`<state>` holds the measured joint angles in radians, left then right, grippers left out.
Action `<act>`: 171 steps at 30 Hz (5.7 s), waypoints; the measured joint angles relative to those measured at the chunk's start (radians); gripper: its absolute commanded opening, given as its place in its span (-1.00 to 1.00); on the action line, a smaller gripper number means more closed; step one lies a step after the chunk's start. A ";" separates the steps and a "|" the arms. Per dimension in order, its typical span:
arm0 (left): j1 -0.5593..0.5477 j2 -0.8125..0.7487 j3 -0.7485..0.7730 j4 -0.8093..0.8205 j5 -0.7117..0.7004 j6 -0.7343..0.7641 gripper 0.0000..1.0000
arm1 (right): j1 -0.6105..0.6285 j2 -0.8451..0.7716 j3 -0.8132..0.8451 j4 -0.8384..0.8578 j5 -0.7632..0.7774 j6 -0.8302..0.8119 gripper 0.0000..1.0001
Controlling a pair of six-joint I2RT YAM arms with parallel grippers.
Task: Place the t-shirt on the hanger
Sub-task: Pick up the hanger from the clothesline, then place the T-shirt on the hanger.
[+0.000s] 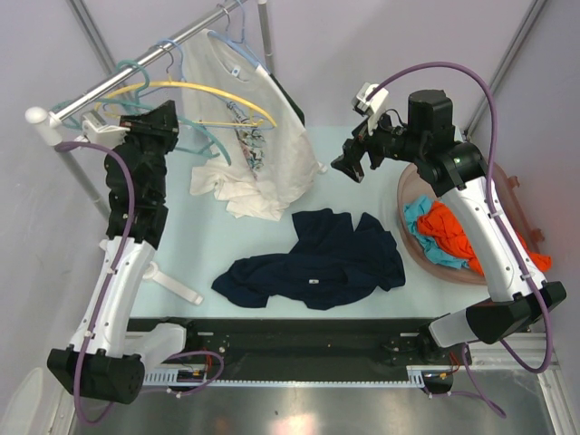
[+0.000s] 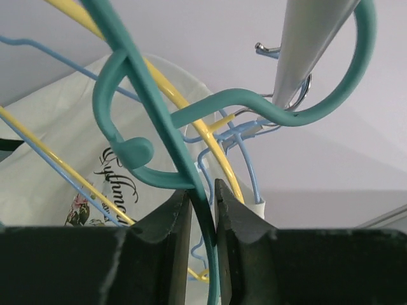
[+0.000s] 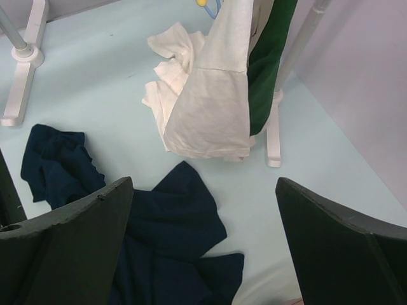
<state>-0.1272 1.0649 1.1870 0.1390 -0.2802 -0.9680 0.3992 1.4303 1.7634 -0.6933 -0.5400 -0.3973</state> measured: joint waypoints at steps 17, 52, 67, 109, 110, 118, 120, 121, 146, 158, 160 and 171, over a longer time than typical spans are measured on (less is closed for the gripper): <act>0.000 -0.039 -0.035 0.109 0.159 0.092 -0.80 | 0.011 0.000 0.000 -0.014 -0.005 -0.004 0.99; -0.100 -0.223 -0.323 0.130 0.315 0.008 -0.89 | 0.510 0.532 0.373 0.246 0.090 0.114 0.10; -0.099 -0.423 -0.423 -0.021 0.540 0.297 1.00 | 0.397 0.291 0.036 0.174 0.050 0.063 -1.00; -0.539 -0.270 -0.307 -0.797 0.890 1.581 -0.99 | 0.370 -0.345 -0.489 -0.215 0.019 -0.250 0.26; -0.539 -0.271 -0.312 -0.792 0.892 1.577 -0.99 | 0.371 -0.333 -0.469 -0.193 0.004 -0.236 0.25; -0.546 -0.272 -0.342 -0.745 0.895 1.541 -0.99 | 0.399 -0.251 -0.425 -0.044 -0.108 -0.100 0.10; -0.547 -0.272 -0.342 -0.742 0.895 1.535 -0.99 | 0.405 -0.237 -0.425 -0.019 -0.118 -0.078 0.01; -0.547 -0.270 -0.342 -0.739 0.895 1.531 -0.99 | 0.407 -0.233 -0.425 -0.007 -0.123 -0.067 -0.02; -0.465 -0.170 -0.467 -0.715 0.904 1.633 0.22 | 0.299 -0.325 -0.553 -0.187 0.028 -0.251 -1.00; -0.460 0.066 -0.466 -0.714 0.909 1.822 0.28 | 0.139 -0.357 -0.545 -0.331 -0.047 -0.310 -1.00; -0.460 0.092 -0.465 -0.700 0.909 1.834 0.28 | 0.139 -0.345 -0.546 -0.349 -0.068 -0.312 -1.00; -0.478 0.143 -0.452 -0.679 0.917 1.876 -0.53 | 0.135 -0.265 -0.545 -0.346 -0.127 -0.314 -1.00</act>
<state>-0.6052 1.2083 0.7353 -0.5404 0.6365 0.9085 0.5343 1.1652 1.2182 -1.0397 -0.6666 -0.7109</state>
